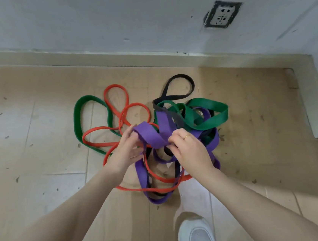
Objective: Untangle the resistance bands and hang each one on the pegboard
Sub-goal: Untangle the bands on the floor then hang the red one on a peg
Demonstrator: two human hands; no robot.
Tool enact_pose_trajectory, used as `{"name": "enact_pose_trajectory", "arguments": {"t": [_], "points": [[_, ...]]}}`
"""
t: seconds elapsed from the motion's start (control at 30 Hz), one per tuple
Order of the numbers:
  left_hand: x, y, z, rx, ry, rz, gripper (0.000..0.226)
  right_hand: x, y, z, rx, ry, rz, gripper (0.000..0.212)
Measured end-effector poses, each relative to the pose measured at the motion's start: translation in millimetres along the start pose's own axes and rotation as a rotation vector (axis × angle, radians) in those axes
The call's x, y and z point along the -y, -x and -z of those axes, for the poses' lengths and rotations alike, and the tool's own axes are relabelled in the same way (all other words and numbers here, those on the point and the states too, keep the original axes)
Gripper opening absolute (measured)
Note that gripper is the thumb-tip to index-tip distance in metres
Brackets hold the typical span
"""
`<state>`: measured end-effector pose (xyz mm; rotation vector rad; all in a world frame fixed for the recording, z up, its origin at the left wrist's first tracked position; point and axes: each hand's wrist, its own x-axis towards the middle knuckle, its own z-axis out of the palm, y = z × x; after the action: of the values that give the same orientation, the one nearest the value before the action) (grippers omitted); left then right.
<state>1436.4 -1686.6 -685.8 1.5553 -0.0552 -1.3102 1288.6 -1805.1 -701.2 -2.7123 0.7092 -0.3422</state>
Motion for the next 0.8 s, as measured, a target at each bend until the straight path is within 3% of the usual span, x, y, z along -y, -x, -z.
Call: {"name": "enact_pose_trajectory", "arguments": {"t": [0.13, 0.2, 0.27, 0.37, 0.43, 0.5, 0.6, 0.7, 0.8], "points": [[0, 5, -11, -0.015, -0.201, -0.111, 0.028, 4, 8, -11, 0.108, 0.058, 0.169, 0.014], [1, 1, -14, -0.079, -0.295, -0.149, 0.023, 2, 8, -11, 0.134, -0.011, 0.161, 0.031], [-1, -3, -10, -0.113, -0.262, -0.119, 0.021, 0, 7, -2, 0.163, -0.079, 0.105, 0.032], [1, -6, 5, -0.133, -0.163, -0.066, 0.037, -9, 8, 9, 0.155, -0.221, -0.217, 0.018], [5, -6, 11, -0.196, -0.076, -0.073, 0.037, -23, 4, 12, 0.086, -0.264, -0.464, 0.019], [2, -6, 15, -0.237, 0.049, -0.083, 0.03, -34, -2, 13, 0.126, -0.187, -0.626, 0.026], [-18, -2, 14, -0.207, 0.191, -0.134, 0.02, -29, -8, 17, 0.181, -0.04, -0.469, 0.034], [-52, 13, 10, -0.092, 0.268, -0.277, 0.016, 2, -19, 34, 0.265, -0.381, -0.219, 0.054], [-95, 34, 4, 0.008, 0.283, -0.419, 0.014, 27, -37, 51, 0.387, -0.687, -0.194, 0.076]]}}
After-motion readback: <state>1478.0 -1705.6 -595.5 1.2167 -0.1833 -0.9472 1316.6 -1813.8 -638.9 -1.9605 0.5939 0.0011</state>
